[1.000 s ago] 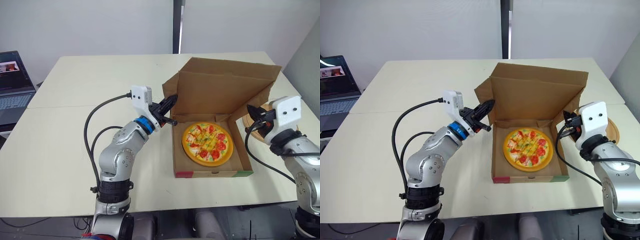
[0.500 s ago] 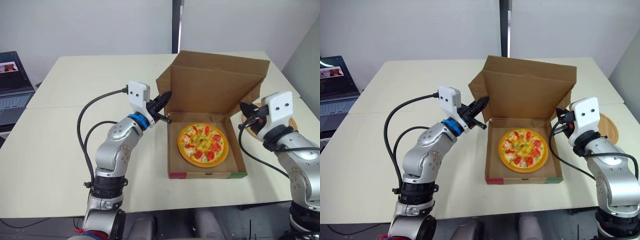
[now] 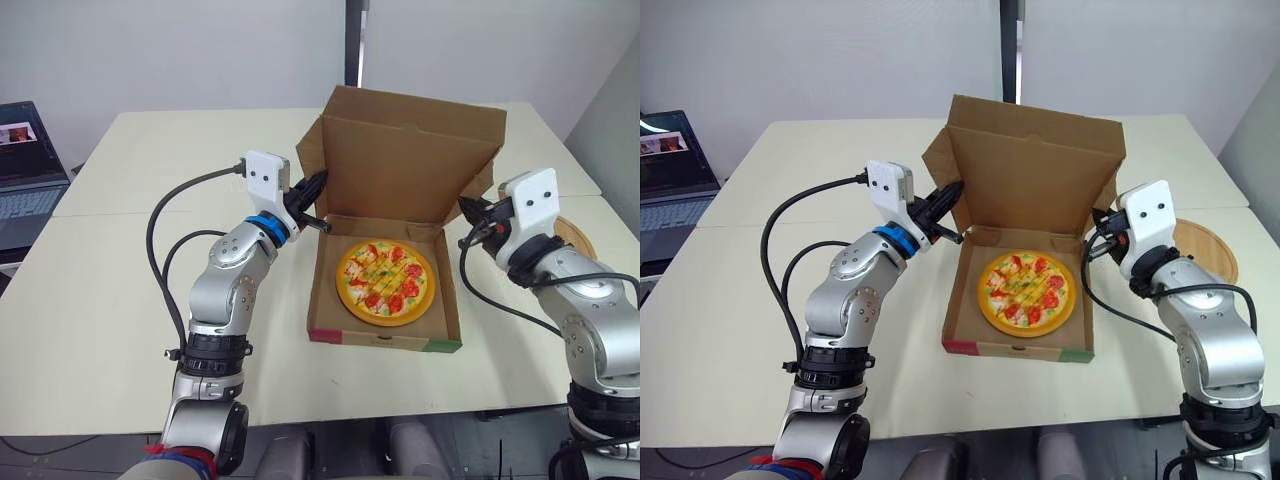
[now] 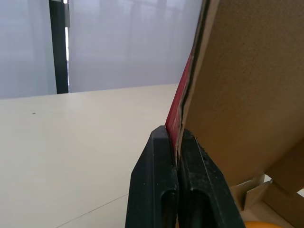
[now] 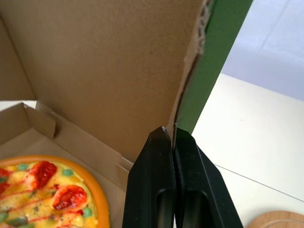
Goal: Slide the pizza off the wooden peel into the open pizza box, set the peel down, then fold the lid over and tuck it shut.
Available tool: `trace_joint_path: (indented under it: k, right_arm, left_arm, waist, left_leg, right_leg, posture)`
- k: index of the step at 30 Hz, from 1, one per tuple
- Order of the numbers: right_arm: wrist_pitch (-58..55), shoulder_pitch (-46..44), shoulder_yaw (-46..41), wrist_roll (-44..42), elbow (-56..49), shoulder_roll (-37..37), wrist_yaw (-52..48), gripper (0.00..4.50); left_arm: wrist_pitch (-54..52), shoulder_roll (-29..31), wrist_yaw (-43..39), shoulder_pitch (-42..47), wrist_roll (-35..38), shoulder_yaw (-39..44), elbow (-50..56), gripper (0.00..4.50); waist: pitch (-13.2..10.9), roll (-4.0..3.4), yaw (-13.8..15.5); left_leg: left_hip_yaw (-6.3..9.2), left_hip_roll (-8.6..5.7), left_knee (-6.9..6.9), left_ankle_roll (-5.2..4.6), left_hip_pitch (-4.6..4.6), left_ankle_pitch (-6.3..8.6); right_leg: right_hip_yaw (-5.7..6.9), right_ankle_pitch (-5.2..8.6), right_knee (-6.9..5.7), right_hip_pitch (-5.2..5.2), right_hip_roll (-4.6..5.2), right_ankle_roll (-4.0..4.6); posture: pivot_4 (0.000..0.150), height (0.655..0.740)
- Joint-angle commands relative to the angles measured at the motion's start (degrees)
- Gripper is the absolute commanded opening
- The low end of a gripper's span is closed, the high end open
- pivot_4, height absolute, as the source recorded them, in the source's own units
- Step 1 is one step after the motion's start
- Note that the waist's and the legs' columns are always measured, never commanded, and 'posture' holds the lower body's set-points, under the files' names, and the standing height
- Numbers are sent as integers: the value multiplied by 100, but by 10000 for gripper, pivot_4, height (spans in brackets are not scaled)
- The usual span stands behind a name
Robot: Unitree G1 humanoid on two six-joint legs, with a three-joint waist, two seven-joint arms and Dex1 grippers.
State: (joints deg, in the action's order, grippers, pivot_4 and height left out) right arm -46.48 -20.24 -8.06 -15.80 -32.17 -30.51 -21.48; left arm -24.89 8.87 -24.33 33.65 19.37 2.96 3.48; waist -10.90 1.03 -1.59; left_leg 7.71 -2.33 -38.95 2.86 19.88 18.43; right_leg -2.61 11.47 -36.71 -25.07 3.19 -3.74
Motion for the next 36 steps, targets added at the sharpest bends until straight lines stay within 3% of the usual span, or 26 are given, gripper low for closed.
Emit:
trace_joint_path:
  k: [1,13,24,36]
  right_arm:
    - [234,-50,261,-80,-155,-243,-411,221]
    - [-9,162,33,-198,-444,-451,-440,221]
    - [660,817,58,71,-563,-431,-485,221]
    - [927,1147,8,58,-529,-448,-480,221]
  left_arm:
    - [-125,-94,-201,-26,313,-235,631,0]
    - [-1343,-48,83,-686,1052,-130,1879,0]
    - [-713,-146,-157,-1678,962,-479,2102,0]
    - [-266,-63,-63,-1968,652,-709,2210,0]
  waist:
    - [0,0,-2]
    - [0,1,3]
    - [1,0,15]
    - [1,0,21]
  left_leg:
    - [0,0,0,0,0,0]
    - [1,0,1,-1,-1,0]
    - [0,2,1,0,-5,0]
    - [9,4,8,-13,-44,8]
  right_leg:
    - [0,0,0,0,0,0]
    - [0,1,1,3,0,-2]
    - [0,3,15,14,0,-5]
    - [11,15,78,92,-1,-38]
  posture:
    - [1500,7341]
    - [1500,7341]
    - [1500,7341]
    - [1500,7341]
